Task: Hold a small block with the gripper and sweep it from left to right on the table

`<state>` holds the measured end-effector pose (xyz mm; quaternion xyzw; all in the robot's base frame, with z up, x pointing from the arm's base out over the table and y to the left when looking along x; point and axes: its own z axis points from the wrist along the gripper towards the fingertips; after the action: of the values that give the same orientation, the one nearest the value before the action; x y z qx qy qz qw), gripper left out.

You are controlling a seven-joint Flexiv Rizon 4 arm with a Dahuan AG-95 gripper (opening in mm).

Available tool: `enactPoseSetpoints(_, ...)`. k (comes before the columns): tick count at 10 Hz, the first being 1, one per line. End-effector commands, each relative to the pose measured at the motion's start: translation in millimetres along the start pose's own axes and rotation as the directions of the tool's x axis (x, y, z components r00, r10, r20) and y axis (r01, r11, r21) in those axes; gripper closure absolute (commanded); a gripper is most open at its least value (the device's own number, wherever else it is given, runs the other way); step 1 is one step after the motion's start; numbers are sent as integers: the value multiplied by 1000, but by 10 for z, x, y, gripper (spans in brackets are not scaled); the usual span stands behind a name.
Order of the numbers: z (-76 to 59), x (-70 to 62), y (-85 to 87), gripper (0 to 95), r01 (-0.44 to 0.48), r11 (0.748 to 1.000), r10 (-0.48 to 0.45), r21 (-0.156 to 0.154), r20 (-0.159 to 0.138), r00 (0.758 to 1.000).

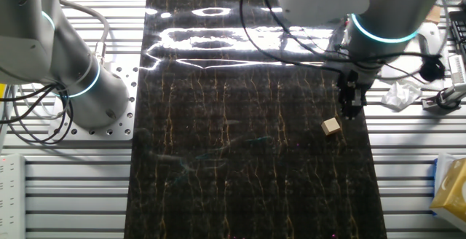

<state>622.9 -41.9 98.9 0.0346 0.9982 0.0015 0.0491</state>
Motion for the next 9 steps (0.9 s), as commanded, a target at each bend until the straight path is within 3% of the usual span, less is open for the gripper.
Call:
enactPoseSetpoints(1,-17,30,-6,380,31,999,-31,26,-4,1000)
enactPoseSetpoints(3,-17,30,-6,380,39,998,-38,53,-18,999)
enactPoseSetpoints(4,-18,30,-7,380,39,998,-37,49,-26,999)
enactPoseSetpoints(9,-20,31,-10,380,54,998,-54,44,2,999)
